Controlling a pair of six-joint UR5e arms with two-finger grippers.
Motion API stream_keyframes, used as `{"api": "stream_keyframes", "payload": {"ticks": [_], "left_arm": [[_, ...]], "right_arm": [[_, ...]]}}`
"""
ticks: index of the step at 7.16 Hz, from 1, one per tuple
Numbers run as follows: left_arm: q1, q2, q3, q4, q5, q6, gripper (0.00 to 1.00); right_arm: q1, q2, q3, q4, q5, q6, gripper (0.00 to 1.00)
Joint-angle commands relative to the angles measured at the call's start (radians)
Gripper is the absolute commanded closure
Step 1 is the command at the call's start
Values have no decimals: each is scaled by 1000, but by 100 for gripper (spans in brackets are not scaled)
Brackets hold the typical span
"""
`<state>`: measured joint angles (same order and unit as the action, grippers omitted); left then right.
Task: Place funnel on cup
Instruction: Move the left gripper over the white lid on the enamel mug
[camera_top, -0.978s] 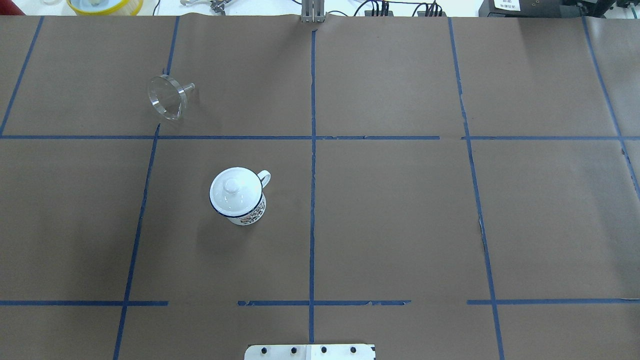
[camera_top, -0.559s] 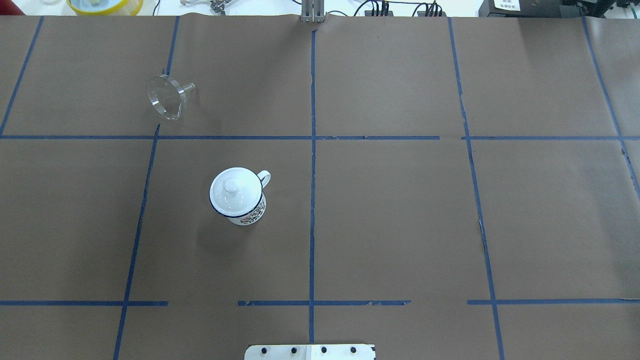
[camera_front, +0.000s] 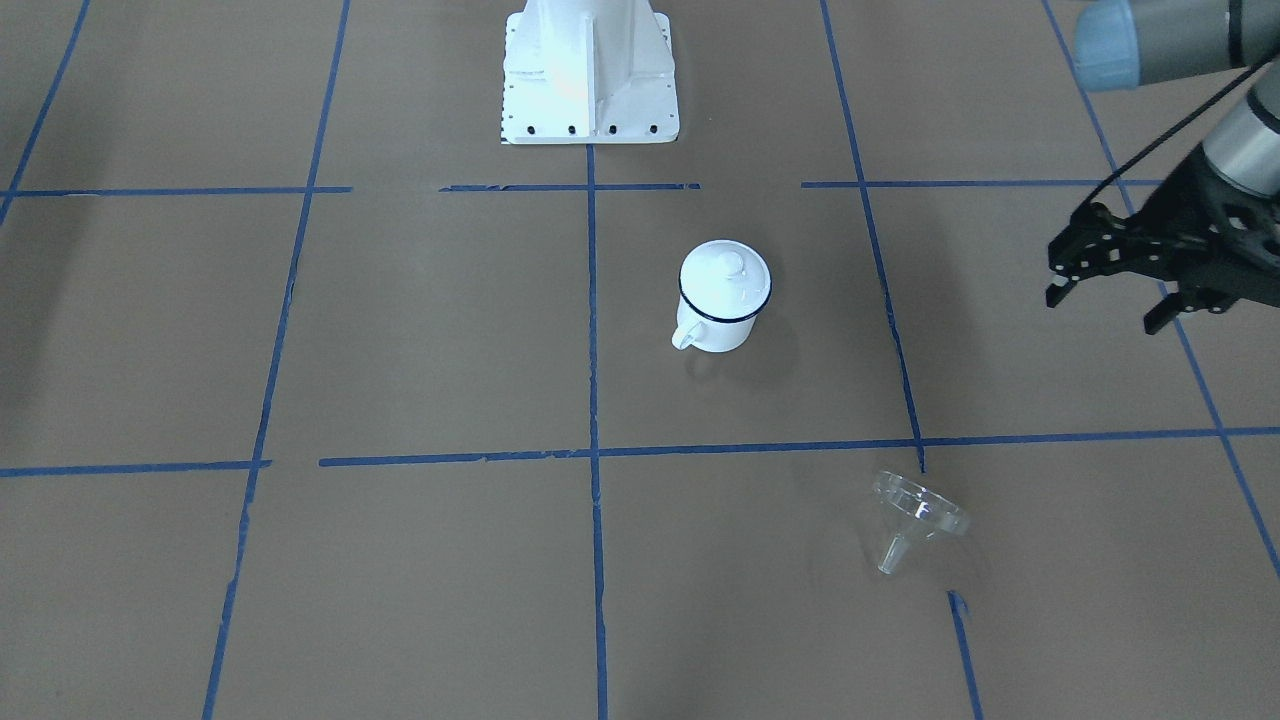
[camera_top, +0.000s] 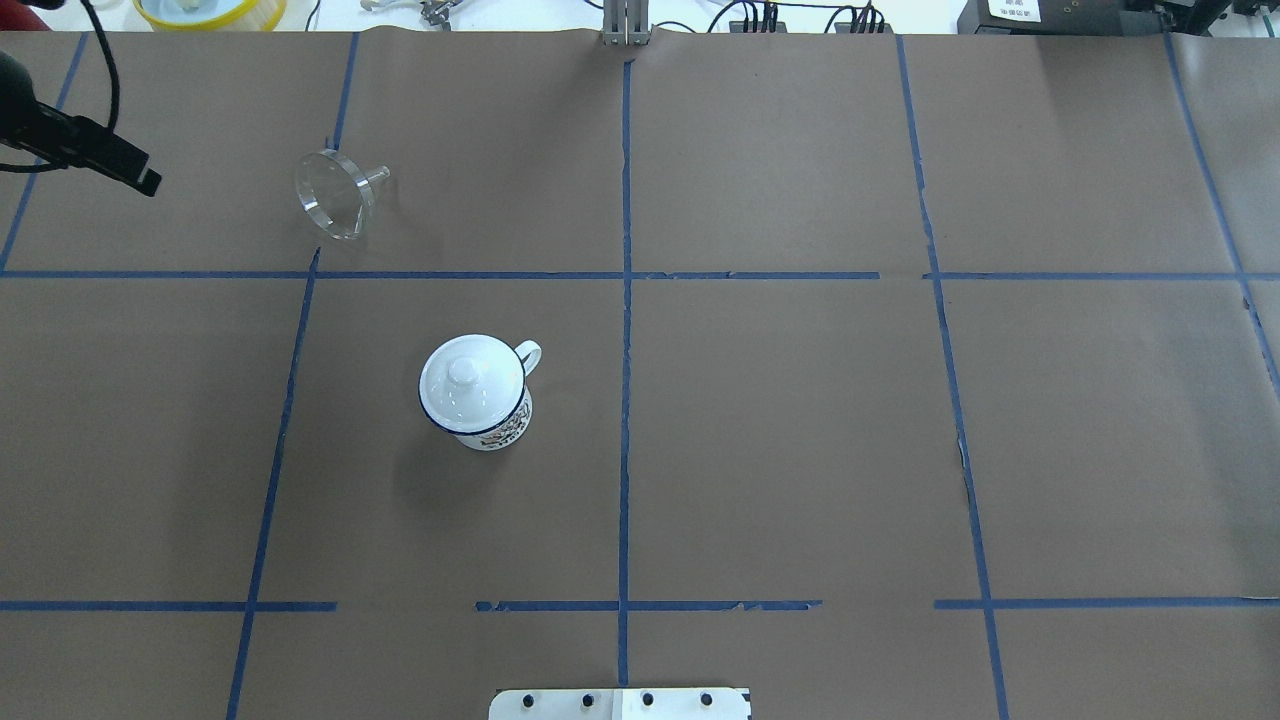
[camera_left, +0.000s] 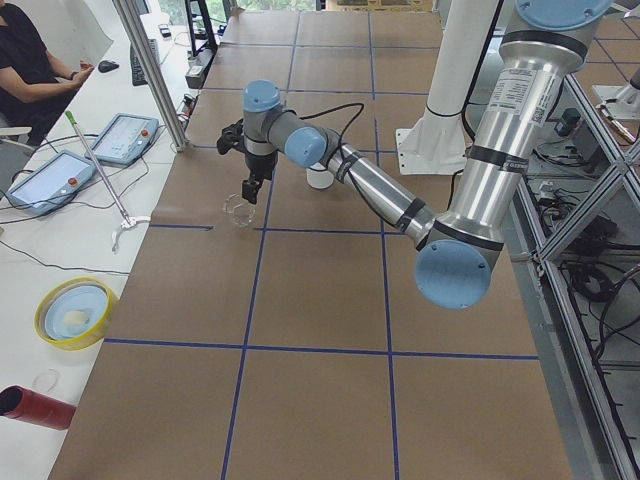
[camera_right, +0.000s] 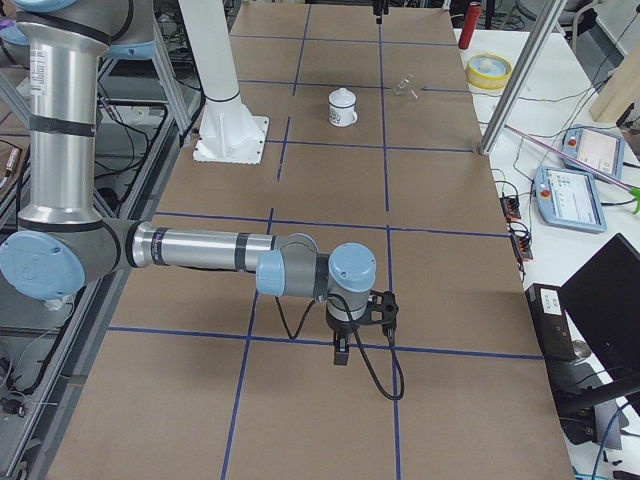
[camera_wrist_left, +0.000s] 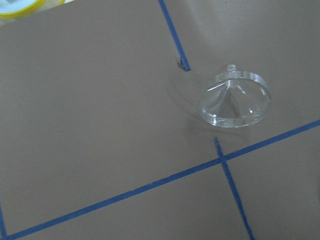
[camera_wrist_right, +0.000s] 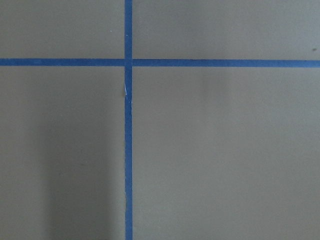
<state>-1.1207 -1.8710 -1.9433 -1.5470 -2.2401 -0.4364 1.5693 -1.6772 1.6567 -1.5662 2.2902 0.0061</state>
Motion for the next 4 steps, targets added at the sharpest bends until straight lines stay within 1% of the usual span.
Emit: {"api": "stream_keyframes", "payload": {"ticks": [1,2,3,4], "left_arm": [[178,-104,-63,117,42,-251,0],[285,-190,-63,202,142,-401,0],[336,-232,-62,238,169,-465,0],[401,-243,-49,236,177,-575,0]], "right_arm": [[0,1,0,0,0,0,0],[0,-1,-1,0,0,0,0],[0,1,-1,0,0,0,0],[0,1,0,0,0,0,0]]}}
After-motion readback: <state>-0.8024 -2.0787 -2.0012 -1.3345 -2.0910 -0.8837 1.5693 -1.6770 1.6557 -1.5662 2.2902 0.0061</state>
